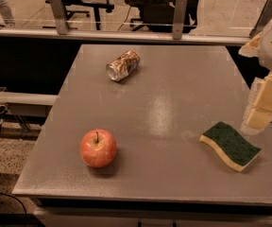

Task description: Move sponge near apple

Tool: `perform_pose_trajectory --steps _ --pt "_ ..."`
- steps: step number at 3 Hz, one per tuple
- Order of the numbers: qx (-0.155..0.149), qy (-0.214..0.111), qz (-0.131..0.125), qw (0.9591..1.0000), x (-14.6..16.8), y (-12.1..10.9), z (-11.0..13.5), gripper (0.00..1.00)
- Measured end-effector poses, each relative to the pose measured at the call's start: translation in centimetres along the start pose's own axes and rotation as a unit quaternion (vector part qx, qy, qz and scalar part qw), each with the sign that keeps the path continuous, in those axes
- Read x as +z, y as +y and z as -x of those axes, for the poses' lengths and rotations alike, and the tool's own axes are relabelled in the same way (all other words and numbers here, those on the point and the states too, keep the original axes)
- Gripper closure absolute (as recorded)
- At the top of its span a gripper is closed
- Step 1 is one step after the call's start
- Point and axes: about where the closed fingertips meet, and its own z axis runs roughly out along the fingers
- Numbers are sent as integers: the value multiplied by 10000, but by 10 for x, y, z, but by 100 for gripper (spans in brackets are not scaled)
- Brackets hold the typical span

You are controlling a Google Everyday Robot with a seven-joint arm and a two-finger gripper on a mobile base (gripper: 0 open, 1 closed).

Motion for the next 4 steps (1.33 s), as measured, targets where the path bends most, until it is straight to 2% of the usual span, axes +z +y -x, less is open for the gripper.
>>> perform_pose_trajectory --steps 2,3,4 --pt "-55 -18 88 9999 1 1 1 0" --pt "-159 -27 408 9990 16 9 -1 0" --pt "-134 60 643 9978 35 20 -11 0"
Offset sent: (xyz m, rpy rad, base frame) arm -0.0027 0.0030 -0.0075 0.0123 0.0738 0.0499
